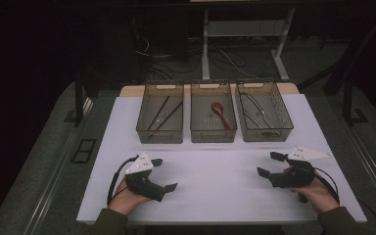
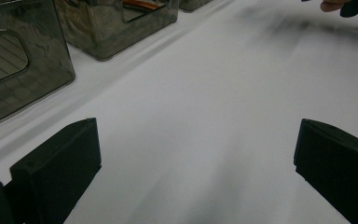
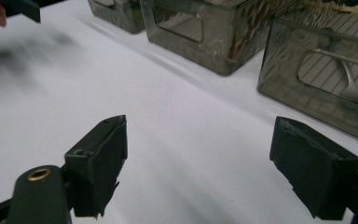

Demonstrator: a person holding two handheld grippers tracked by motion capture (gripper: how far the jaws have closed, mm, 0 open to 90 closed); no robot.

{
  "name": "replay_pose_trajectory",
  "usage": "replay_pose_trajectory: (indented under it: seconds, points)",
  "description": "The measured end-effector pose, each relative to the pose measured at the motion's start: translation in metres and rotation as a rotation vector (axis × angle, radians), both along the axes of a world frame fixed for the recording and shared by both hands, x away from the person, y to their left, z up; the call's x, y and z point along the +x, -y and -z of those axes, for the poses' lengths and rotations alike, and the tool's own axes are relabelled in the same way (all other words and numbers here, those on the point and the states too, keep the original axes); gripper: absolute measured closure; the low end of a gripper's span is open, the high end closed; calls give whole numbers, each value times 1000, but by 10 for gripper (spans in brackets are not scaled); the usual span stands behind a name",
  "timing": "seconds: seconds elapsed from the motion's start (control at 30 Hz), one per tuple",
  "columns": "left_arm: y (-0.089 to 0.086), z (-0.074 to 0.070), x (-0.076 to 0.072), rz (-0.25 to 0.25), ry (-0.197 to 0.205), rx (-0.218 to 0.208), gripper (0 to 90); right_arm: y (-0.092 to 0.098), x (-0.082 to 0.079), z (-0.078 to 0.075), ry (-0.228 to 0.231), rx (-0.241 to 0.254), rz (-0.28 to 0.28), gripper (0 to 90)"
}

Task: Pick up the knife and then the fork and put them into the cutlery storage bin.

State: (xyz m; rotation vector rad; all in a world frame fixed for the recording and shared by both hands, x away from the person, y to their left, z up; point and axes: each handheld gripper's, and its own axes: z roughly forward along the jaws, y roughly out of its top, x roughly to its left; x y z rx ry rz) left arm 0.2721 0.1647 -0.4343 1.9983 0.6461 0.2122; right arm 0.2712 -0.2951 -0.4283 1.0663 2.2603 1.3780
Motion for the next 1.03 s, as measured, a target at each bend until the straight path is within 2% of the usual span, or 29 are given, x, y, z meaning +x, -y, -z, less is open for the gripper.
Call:
replay_pose_trajectory:
  seconds: [0.07,0.3,0.47,0.57,0.67,1.03]
  points:
    - [0,0,0,0,1,0,0,-2,-2,2,3,-19,-1,179]
    - [-1,1,0,-1,-1,4,0,0,-9,8,9,-20,-1,179]
    - [-1,1,0,2,-3,7,0,0,-12,13,-6,-24,0,179]
    - [-1,1,0,0,-3,7,0,-2,-13,16,-9,-58,-10,179]
    - [-1,1,0,-2,-3,8,0,-4,-13,17,-6,-72,-20,177]
    - [-1,1,0,-2,-4,10,0,-2,-13,16,-5,-64,-10,177]
